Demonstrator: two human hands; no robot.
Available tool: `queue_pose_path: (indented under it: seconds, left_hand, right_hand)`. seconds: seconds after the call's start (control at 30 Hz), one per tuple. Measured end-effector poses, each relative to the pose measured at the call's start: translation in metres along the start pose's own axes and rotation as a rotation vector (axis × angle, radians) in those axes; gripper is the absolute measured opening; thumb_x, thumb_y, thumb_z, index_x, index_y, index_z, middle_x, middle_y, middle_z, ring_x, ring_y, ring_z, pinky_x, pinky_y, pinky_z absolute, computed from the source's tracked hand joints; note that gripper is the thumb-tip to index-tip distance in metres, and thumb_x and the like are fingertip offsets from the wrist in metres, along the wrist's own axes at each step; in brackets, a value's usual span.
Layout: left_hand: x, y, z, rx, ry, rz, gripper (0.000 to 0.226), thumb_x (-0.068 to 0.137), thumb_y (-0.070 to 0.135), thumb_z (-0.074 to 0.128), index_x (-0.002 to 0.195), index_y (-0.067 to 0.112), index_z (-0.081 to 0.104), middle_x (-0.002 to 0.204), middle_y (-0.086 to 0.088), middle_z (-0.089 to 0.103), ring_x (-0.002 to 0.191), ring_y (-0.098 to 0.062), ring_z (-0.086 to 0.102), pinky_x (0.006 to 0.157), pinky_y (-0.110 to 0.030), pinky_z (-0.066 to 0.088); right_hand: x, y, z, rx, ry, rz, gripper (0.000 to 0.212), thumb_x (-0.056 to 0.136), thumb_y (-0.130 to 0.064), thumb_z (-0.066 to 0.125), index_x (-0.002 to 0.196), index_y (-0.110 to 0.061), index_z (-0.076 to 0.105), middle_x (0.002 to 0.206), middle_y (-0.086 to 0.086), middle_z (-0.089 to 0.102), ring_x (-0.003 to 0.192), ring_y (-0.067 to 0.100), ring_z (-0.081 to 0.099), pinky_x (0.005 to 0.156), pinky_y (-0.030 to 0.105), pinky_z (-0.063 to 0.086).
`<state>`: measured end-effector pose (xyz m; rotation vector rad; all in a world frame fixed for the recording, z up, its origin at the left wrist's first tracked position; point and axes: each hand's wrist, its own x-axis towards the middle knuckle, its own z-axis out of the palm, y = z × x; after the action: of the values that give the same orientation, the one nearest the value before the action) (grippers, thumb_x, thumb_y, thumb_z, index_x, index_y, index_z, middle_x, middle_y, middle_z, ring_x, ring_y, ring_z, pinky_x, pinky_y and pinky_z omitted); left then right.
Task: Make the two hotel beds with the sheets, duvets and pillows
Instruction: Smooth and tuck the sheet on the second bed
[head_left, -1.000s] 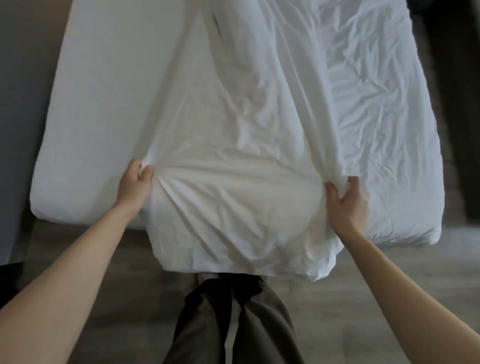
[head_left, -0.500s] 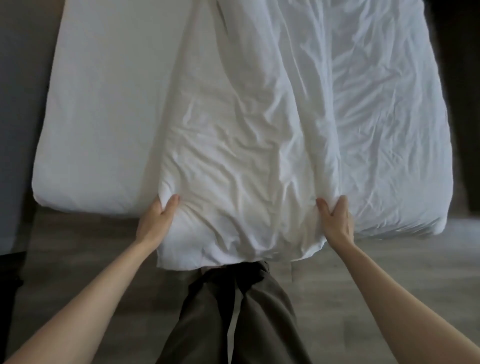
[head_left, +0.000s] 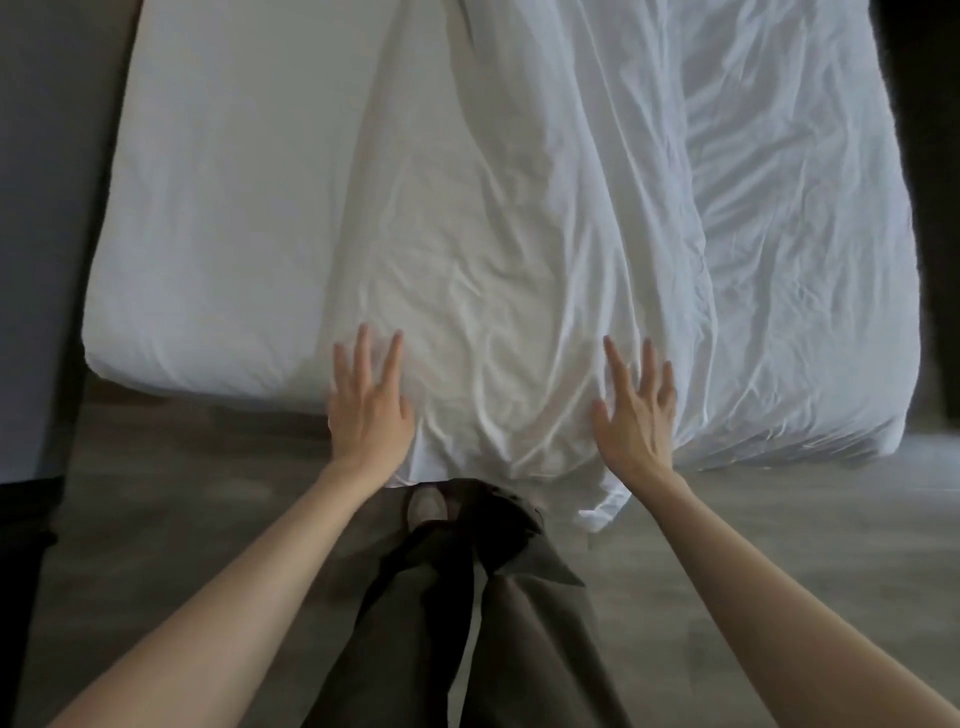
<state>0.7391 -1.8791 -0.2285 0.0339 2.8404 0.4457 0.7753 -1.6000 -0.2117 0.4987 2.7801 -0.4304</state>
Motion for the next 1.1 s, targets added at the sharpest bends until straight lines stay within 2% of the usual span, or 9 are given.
queue_pose_path:
  seconds: [0.1,0.2,0.27,0.33,0.4,0.5,0.63,0.77,1.1]
  left_hand:
    - [0.013,0.04,0.003,0.049,-0.035,0.265,0.083,0.09,0.017,0.06,0.152,0.04,0.011,0.161,-0.004,-0.017,0.145,-0.043,-0.012,0.111,-0.064,0.021]
    - [0.025,0.061,0.011,0.103,-0.221,0.232,0.086,0.093,0.022,0.058,0.151,0.046,-0.001,0.155,0.002,-0.034,0.139,-0.05,-0.022,0.109,-0.071,0.018]
    - [0.027,0.057,0.017,0.239,-0.365,0.154,0.088,0.095,0.018,0.053,0.148,0.049,-0.01,0.153,0.0,-0.036,0.137,-0.055,-0.021,0.108,-0.07,0.019]
    - [0.022,0.047,0.018,0.37,-0.426,0.135,0.09,0.094,0.011,0.048,0.146,0.049,-0.016,0.154,-0.005,-0.035,0.138,-0.056,-0.017,0.11,-0.066,0.02]
    - [0.014,0.04,0.015,0.425,-0.481,0.126,0.084,0.096,0.011,0.043,0.149,0.044,-0.014,0.156,-0.009,-0.031,0.14,-0.055,-0.012,0.113,-0.06,0.02]
    - [0.006,0.042,-0.003,0.463,-0.59,0.102,0.074,0.096,0.017,0.043,0.153,0.034,-0.001,0.159,-0.011,-0.015,0.142,-0.047,0.002,0.113,-0.052,0.021]
    - [-0.001,0.06,-0.038,0.378,-0.532,0.151,0.062,0.1,0.028,0.04,0.154,0.024,0.009,0.161,-0.005,-0.005,0.146,-0.036,0.004,0.116,-0.049,0.016]
    - [-0.01,0.098,-0.079,0.296,-0.359,0.278,0.064,0.102,0.031,0.038,0.155,0.02,0.004,0.161,-0.003,-0.016,0.148,-0.034,-0.007,0.119,-0.052,0.01]
    - [-0.071,0.262,-0.134,0.258,-0.097,0.435,0.066,0.101,0.034,0.038,0.155,0.021,0.002,0.162,-0.008,0.0,0.148,-0.035,0.003,0.118,-0.05,0.018]
  right_hand:
    - [0.007,-0.031,0.006,-0.082,-0.093,-0.219,0.072,0.097,-0.024,0.044,0.151,-0.049,0.003,0.161,-0.003,-0.02,0.147,0.036,-0.017,0.115,0.061,-0.007]
    - [0.016,-0.03,0.016,-0.204,-0.203,-0.258,0.074,0.095,-0.025,0.045,0.148,-0.055,0.003,0.157,-0.01,-0.03,0.143,0.042,-0.025,0.108,0.068,-0.009]
    - [0.018,-0.01,0.021,-0.19,-0.32,-0.129,0.083,0.092,-0.015,0.045,0.145,-0.059,-0.001,0.155,-0.015,-0.031,0.141,0.044,-0.026,0.107,0.074,0.003]
    - [0.015,0.015,0.021,-0.185,-0.387,0.014,0.088,0.092,-0.01,0.042,0.142,-0.061,-0.008,0.155,-0.017,-0.031,0.144,0.044,-0.018,0.108,0.071,0.022]
    - [0.009,0.032,0.013,-0.162,-0.45,0.118,0.09,0.091,-0.01,0.044,0.143,-0.059,-0.012,0.155,-0.018,-0.029,0.146,0.044,0.004,0.104,0.06,0.038]
    - [0.0,0.033,-0.006,-0.103,-0.53,0.15,0.083,0.093,-0.019,0.047,0.15,-0.047,-0.005,0.161,-0.011,-0.018,0.145,0.034,0.023,0.108,0.052,0.036]
    - [-0.016,0.011,-0.044,-0.069,-0.36,0.009,0.072,0.096,-0.026,0.046,0.153,-0.043,0.004,0.163,-0.001,-0.002,0.15,0.027,0.005,0.119,0.054,0.013]
    - [-0.039,0.002,-0.097,0.027,-0.162,-0.13,0.068,0.098,-0.029,0.048,0.153,-0.044,0.01,0.163,0.001,0.005,0.149,0.028,0.008,0.12,0.05,0.015]
    - [-0.097,0.094,-0.222,-0.061,0.144,-0.27,0.072,0.097,-0.028,0.052,0.153,-0.042,0.01,0.163,0.001,0.004,0.149,0.032,0.009,0.118,0.054,0.017]
